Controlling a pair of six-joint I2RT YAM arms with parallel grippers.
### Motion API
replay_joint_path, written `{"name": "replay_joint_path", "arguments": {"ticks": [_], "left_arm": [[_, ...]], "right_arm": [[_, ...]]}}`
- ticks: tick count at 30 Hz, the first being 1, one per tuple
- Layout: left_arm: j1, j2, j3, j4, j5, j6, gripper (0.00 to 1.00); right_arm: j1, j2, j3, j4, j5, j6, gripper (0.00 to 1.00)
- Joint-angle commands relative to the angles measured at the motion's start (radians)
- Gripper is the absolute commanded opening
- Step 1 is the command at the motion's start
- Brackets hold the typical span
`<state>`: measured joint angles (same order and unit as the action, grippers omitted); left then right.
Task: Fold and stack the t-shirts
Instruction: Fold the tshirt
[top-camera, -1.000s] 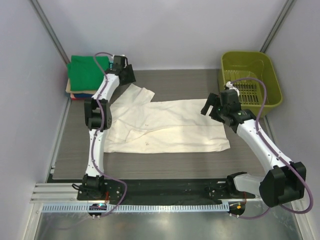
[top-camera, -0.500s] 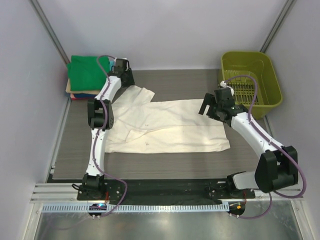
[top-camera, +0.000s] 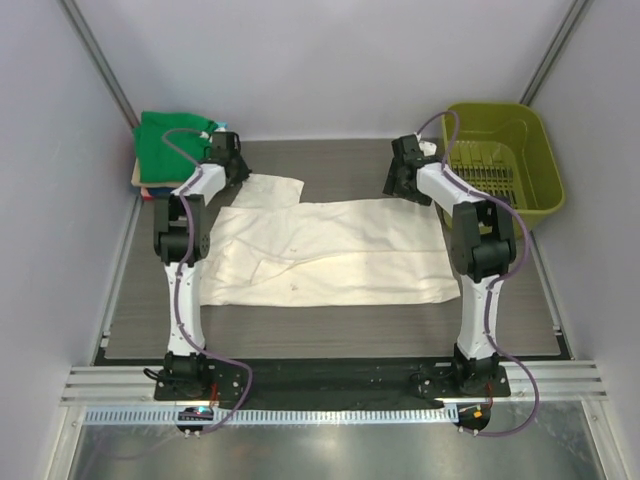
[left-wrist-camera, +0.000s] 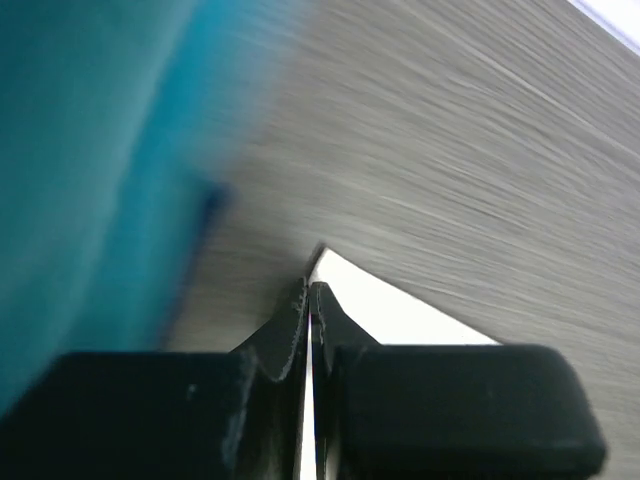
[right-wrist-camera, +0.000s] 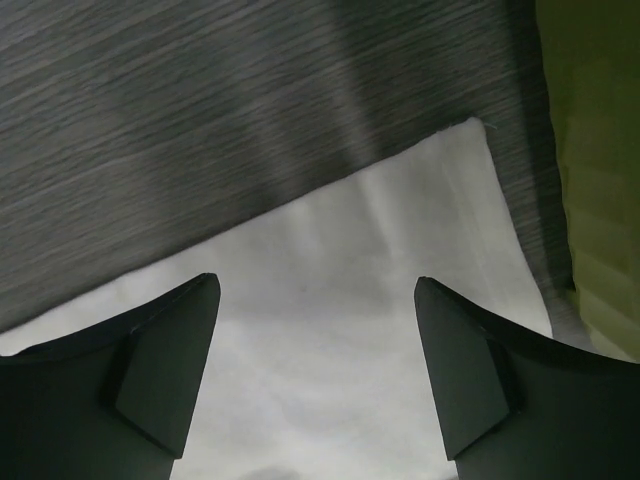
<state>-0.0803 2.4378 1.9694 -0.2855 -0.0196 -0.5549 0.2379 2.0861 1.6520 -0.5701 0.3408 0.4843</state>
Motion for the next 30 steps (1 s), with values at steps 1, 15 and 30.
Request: {"name": "replay_joint_path", "arguments": {"ticks": [1, 15, 30], "left_arm": [[0.034, -0.059, -0.138, 0.074, -0.198, -0.112, 0.0], [0.048, -0.046, -0.118, 0.066, -0.184, -0.134, 0.0], [0.048, -0.045, -0.119, 0.077, -0.168, -0.126, 0.0]], "right_arm": [[-0.008, 0.073, 0.138, -0.071, 0.127, 0.002, 0.84], [-0.084, 0.233, 0.235, -0.048, 0.153, 0.037, 0.8], [-0.092, 0.172, 0.013, 0.05, 0.061, 0.096, 0.21]]}}
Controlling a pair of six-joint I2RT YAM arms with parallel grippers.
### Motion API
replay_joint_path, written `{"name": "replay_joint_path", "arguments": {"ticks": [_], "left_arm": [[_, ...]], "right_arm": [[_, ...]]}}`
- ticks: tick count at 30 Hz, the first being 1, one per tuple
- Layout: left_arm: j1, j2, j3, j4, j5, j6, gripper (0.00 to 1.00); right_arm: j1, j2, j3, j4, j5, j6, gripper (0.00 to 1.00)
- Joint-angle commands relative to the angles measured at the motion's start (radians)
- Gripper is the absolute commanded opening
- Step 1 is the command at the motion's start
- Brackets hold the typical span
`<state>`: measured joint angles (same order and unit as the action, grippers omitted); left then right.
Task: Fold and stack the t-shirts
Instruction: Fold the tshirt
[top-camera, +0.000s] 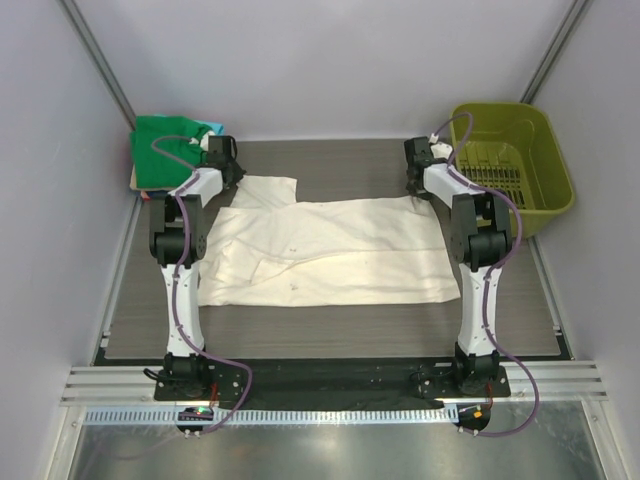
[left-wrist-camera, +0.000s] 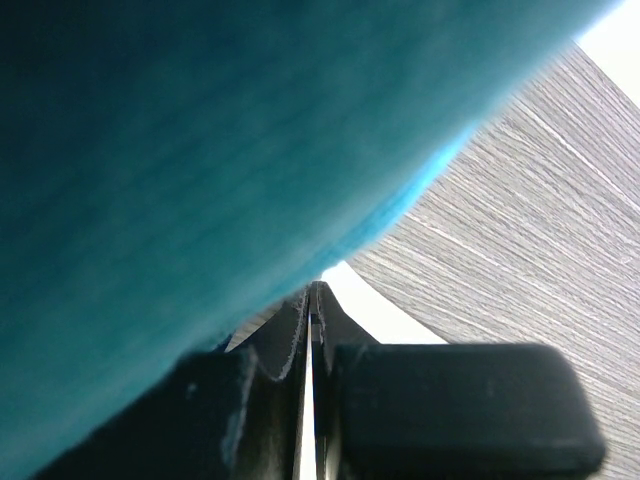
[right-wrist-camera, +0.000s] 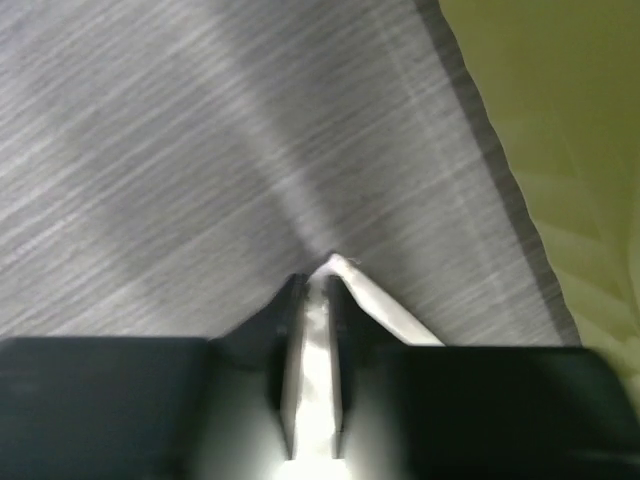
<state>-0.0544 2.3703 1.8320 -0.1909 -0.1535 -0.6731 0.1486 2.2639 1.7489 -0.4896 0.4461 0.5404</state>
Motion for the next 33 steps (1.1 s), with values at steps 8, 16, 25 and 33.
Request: {"name": "replay_joint_path", "arguments": {"ticks": [8, 16, 25, 33], "left_arm": [[-0.035, 0.011, 0.061, -0.012, 0.029, 0.112, 0.0], [-0.039, -0.144, 0.018, -0.016, 0.101, 0.099, 0.0], [-0.047, -0.324, -0.08, -0.062, 0.147, 0.132, 0.0], [-0.047, -0.563, -0.324, -0.068, 0.181, 0.159, 0.0]], "right_arm": [[-0.003, -0.035, -0.077, -0.017, -0.099, 0.032, 0.01], [-0.003, -0.17, -0.049, -0.032, -0.187, -0.013, 0.01], [-0.001, -0.357, -0.202, -0.035, -0.224, -0.014, 0.01], [-0.001, -0.543, -0.353, -0.035, -0.213, -0.019, 0.01]]}}
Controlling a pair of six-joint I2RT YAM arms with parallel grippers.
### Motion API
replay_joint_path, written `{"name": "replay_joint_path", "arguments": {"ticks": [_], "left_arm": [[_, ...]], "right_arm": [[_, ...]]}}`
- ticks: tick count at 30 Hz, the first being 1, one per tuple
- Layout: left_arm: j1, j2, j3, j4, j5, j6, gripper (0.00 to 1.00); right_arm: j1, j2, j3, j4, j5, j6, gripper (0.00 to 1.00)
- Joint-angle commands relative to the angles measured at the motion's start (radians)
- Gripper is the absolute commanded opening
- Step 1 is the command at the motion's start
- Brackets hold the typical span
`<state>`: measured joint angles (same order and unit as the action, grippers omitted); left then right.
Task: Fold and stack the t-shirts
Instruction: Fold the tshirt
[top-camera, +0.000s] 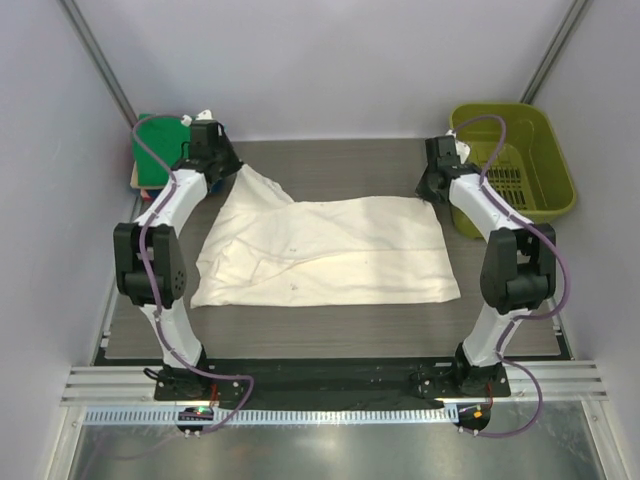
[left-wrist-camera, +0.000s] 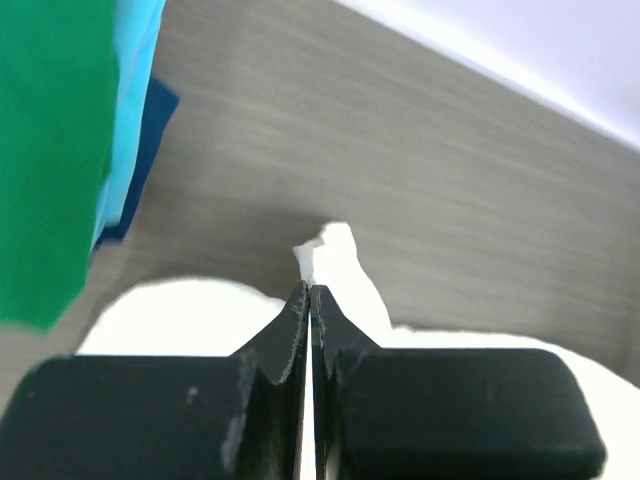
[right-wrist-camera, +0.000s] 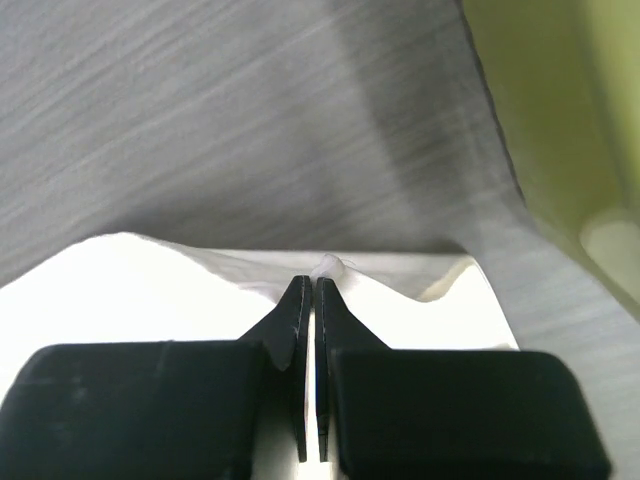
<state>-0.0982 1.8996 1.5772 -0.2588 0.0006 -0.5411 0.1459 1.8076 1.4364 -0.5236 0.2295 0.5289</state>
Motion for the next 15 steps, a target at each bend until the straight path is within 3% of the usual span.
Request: {"name": "replay_joint_path", "arguments": {"ticks": [1, 15], "left_arm": [[-0.003, -0.115, -0.095, 0.0, 0.029, 0.027, 0.0], [-0.003, -0.64, -0.548, -0.025, -0.094, 0.003, 0.0]], "right_arm": [[0.001, -0.126, -0.059, 0.0, 0.005, -0.006, 0.01], [-0.019, -0.349, -0.318, 0.007, 0.063, 0.017, 0.01]]}}
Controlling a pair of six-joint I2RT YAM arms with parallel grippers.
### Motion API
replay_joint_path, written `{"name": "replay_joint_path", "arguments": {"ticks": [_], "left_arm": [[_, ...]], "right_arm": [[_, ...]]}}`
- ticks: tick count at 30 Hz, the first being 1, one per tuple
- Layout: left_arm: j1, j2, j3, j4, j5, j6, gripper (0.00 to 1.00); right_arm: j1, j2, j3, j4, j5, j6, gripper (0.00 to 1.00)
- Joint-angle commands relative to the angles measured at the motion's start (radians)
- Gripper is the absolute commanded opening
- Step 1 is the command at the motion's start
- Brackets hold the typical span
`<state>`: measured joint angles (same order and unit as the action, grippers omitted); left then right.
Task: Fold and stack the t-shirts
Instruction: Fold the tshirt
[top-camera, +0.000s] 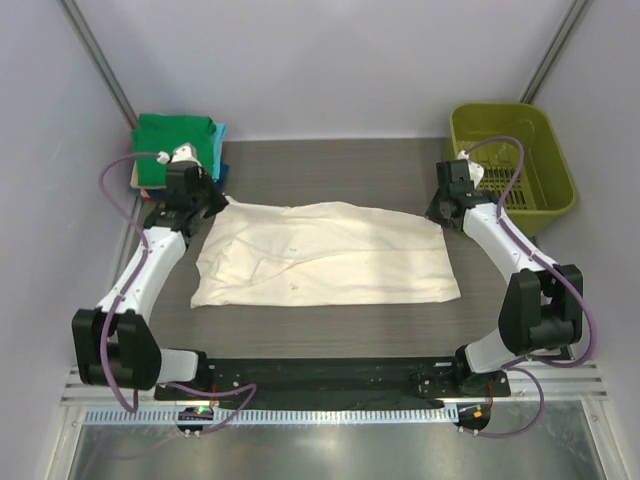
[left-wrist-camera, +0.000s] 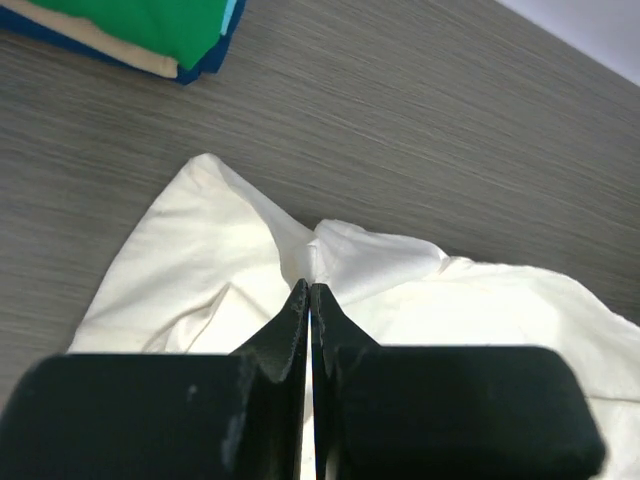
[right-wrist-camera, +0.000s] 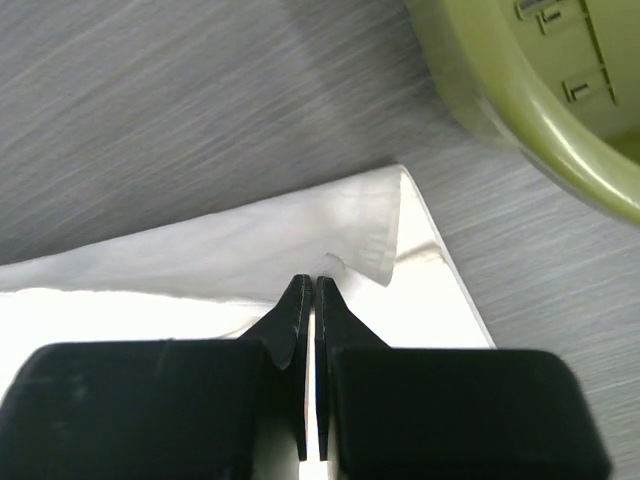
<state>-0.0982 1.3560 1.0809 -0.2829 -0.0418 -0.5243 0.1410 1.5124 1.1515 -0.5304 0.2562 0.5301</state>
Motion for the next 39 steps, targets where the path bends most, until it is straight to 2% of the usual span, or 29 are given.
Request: {"name": "replay_joint_path", "arguments": {"ticks": [1, 7, 8, 9, 10, 11, 12, 13, 15, 17, 20, 23, 27, 30, 31, 39], "left_arm": [[-0.003, -0.121, -0.071, -0.007, -0.059, -0.02, 0.0], [-0.003, -0.32, -0.248, -0.108, -0.15, -0.141, 0.01], [-0.005, -0.393, -0.275, -0.125, -0.164, -0.163, 0.08], [-0.005, -0.428, -0.323, -0.175, -0.187, -0.178, 0.11], [-0.005, -0.469, -0.347, -0.202, -0.258, -0.225, 0.31], [-0.003, -0.535, -0.37, -0.228, -0.282, -0.246, 0.46], [-0.003, -0.567, -0.398, -0.274, -0.288, -0.262, 0.57], [-0.003, -0.595, -0.41, -0.286, -0.279, -0.279, 0.69], [-0.005, -0.662, -0.447, -0.291, -0.228, -0.298, 0.75], [-0.005, -0.692, -0.472, -0.286, -0.198, -0.324, 0.75], [-0.006, -0.695, -0.533, -0.24, -0.185, -0.339, 0.71], [-0.024, -0.614, -0.585, -0.158, -0.161, -0.355, 0.66], [-0.116, -0.392, -0.596, -0.044, -0.208, -0.404, 0.65], [-0.181, -0.261, -0.575, 0.032, -0.234, -0.427, 0.64], [-0.192, -0.159, -0.566, 0.05, -0.234, -0.428, 0.64], [-0.209, 0.279, -0.32, 0.139, -0.224, -0.428, 0.63]], "right_arm": [[-0.018, -0.061, -0.045, 0.013, 0.041, 0.019, 0.01], [-0.055, -0.109, -0.15, 0.035, 0.04, 0.042, 0.01], [-0.057, -0.113, -0.163, 0.041, 0.034, 0.042, 0.01], [-0.058, -0.118, -0.17, 0.041, 0.019, 0.042, 0.02], [-0.057, -0.124, -0.177, 0.041, 0.009, 0.036, 0.29], [-0.057, -0.141, -0.182, 0.041, -0.004, 0.033, 0.52], [-0.057, -0.155, -0.185, 0.041, -0.011, 0.033, 0.69], [-0.058, -0.165, -0.187, 0.043, -0.014, 0.033, 0.97], [-0.054, -0.195, -0.185, 0.052, -0.026, 0.028, 1.0], [-0.047, -0.199, -0.179, 0.078, -0.055, 0.025, 1.0], [0.005, -0.163, -0.17, 0.125, -0.1, 0.01, 1.0], [0.054, -0.051, -0.151, 0.129, -0.115, 0.002, 0.99], [0.094, 0.057, -0.194, 0.162, -0.13, 0.014, 0.97], [0.129, 0.077, -0.251, 0.175, -0.115, 0.024, 0.97], [0.146, 0.078, -0.286, 0.179, -0.114, 0.036, 0.97], [0.256, -0.047, -0.521, 0.216, -0.178, 0.16, 0.97]]}}
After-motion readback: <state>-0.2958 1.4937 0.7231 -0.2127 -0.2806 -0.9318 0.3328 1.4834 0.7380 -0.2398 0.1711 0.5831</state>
